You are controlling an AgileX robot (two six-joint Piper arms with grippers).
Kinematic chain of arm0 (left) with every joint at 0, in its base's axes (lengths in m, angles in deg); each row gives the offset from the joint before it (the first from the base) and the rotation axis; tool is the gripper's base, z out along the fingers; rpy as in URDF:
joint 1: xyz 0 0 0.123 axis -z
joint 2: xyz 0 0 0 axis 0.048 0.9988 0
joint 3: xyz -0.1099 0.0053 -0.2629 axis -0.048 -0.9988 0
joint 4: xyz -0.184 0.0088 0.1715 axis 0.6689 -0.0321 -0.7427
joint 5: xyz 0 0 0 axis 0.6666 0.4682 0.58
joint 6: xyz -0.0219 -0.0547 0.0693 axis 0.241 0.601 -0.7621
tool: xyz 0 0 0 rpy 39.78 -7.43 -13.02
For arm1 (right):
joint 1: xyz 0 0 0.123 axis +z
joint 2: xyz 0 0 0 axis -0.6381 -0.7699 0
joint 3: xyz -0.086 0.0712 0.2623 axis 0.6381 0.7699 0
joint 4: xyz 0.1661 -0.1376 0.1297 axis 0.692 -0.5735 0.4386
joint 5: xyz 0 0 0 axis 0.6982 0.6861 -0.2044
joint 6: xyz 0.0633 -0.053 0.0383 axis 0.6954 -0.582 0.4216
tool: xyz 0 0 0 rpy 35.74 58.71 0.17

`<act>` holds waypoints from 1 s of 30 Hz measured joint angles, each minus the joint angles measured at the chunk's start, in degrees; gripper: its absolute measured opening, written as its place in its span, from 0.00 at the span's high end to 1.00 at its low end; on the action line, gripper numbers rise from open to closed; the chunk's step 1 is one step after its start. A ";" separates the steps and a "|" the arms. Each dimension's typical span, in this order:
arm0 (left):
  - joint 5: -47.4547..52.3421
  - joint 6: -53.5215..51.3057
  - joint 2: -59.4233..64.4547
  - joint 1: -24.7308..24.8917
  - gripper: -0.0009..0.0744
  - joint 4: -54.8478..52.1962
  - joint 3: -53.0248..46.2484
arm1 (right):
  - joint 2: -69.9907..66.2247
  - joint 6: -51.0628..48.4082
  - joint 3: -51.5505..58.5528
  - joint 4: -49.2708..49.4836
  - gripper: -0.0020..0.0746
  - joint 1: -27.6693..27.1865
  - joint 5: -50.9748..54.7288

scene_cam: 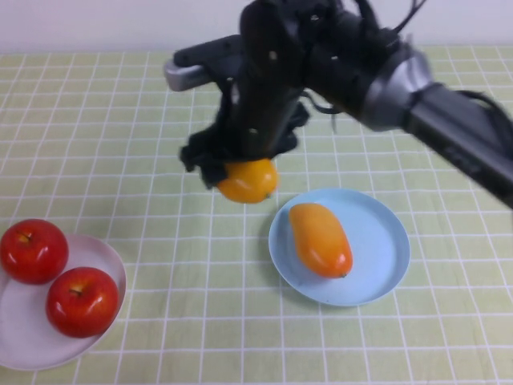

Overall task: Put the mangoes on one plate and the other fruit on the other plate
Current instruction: Put another type of fruit in the right plate

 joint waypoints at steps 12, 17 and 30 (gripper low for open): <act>0.00 0.00 0.00 0.00 0.99 0.00 0.00 | 14.71 8.04 30.10 -5.72 0.26 -10.30 -0.15; 0.00 0.00 0.00 0.00 0.99 0.00 0.00 | 14.71 8.49 34.54 -5.25 0.26 -14.00 -0.60; 0.00 0.00 0.00 0.00 0.99 0.00 0.00 | 12.98 5.86 37.09 -0.87 0.23 -14.70 -1.22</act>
